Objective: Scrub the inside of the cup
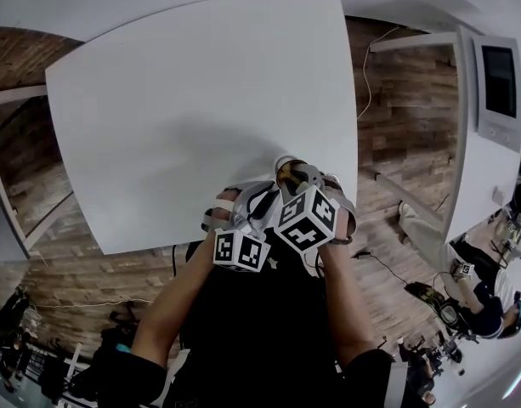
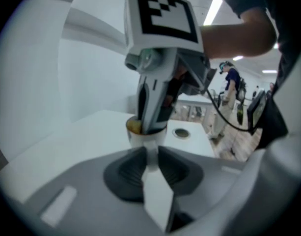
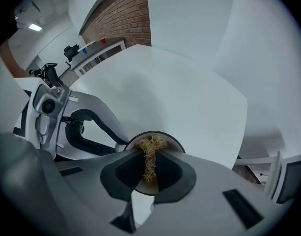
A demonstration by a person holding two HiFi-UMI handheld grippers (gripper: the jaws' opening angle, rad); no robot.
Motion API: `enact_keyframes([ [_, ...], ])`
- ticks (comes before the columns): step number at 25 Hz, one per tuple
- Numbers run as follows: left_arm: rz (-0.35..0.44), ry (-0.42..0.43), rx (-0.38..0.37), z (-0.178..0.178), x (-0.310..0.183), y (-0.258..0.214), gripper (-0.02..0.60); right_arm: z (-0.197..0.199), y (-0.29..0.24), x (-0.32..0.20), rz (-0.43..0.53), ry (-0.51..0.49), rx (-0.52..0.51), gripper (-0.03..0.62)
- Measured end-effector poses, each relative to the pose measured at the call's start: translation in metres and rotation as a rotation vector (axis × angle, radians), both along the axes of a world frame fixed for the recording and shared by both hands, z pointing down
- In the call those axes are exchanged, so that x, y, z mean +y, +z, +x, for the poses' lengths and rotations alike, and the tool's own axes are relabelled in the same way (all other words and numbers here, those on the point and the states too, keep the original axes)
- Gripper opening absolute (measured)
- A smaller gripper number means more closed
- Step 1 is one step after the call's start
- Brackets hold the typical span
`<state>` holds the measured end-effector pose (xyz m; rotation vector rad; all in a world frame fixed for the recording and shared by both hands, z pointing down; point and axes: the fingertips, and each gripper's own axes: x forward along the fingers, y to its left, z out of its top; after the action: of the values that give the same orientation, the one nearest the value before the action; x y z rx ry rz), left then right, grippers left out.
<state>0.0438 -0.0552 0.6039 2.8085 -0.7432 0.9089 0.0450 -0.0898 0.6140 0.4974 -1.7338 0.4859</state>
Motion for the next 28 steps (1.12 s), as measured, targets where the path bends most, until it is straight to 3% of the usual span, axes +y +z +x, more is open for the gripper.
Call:
enact_keyframes([
  [8, -0.016, -0.02, 0.006, -0.002, -0.001, 0.001, 0.075, 0.006, -0.06, 0.02, -0.08, -0.09, -0.042, 0.038],
  [14, -0.005, -0.016, 0.003, -0.003, 0.0, 0.001, 0.075, 0.001, -0.024, 0.013, -0.139, -0.097, -0.001, 0.038],
  [20, -0.021, -0.031, 0.021, 0.0, 0.001, 0.0, 0.075, 0.003, -0.003, 0.005, -0.041, -0.026, 0.039, 0.038],
  [25, -0.019, -0.032, 0.014, -0.001, 0.0, 0.002, 0.075, 0.018, -0.057, -0.006, 0.144, 0.035, 0.043, 0.038],
  [28, -0.017, -0.033, 0.019, -0.003, -0.001, 0.001, 0.075, 0.023, -0.062, -0.011, 0.189, 0.03, 0.073, 0.038],
])
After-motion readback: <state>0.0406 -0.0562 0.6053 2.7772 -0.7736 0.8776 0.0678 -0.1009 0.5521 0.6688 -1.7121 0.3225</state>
